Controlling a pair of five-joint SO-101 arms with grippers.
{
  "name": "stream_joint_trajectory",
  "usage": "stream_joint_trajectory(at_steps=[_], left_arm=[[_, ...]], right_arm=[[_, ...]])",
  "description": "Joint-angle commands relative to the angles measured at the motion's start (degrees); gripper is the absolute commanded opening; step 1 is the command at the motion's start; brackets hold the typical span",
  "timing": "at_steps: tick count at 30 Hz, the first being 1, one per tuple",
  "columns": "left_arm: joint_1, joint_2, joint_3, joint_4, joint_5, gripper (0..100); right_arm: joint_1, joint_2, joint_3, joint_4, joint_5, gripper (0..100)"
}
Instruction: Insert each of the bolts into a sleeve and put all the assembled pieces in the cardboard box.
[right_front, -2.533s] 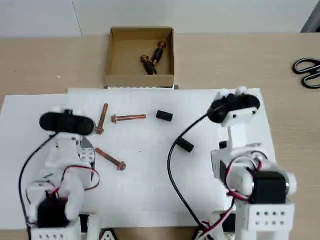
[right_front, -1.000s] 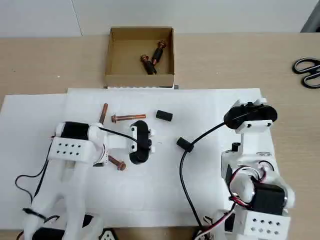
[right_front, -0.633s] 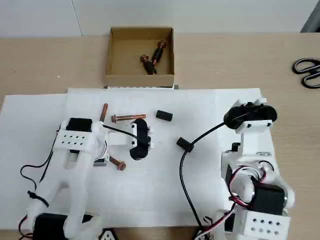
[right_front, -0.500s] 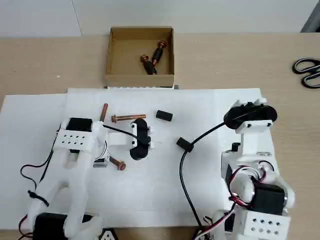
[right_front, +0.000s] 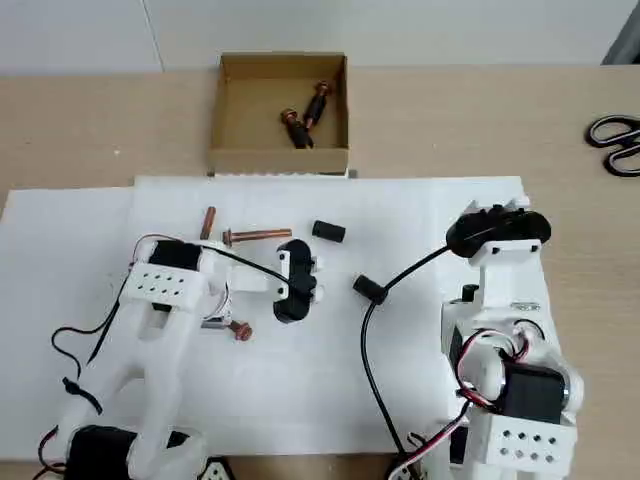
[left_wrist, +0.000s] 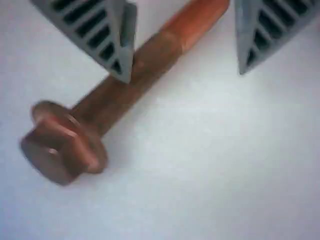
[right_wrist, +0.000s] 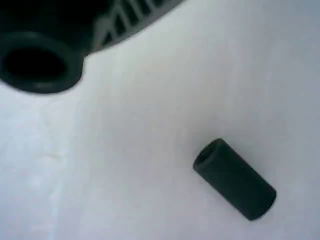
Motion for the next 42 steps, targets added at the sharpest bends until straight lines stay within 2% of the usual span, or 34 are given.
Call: stream_joint_trajectory(at_steps=[1,5,11,16,27,34,42], left_arm=[[0.79,-0.09,1.36,-1.49,-24.44,14],[0.88,-0.53,0.4,1.67,-24.44,14],[0.97,-0.53,-7.87,13.45,-24.44,14],[0.88,-0.53,-12.0,18.64,-24.44,14],[1.14,-0.09,-8.66,17.85,-24.53,14],[1.14,-0.09,-1.71,7.21,-24.53,14],[3.6,0.0,1.01,6.15,-24.44,11]], right_arm=[[0.22,-0.13,-0.35,-1.36,-0.44,0.4],[0.22,-0.13,-0.35,-1.36,-0.44,0.4],[0.22,-0.31,-0.35,-1.36,-0.44,0.4],[0.22,-0.4,-0.35,-1.36,-0.44,0.4],[0.22,-0.4,-0.35,-1.36,-0.44,0.4],[0.22,-0.4,-0.35,-1.36,-0.44,0.4],[0.22,-0.4,-0.35,-1.36,-0.44,0.4]])
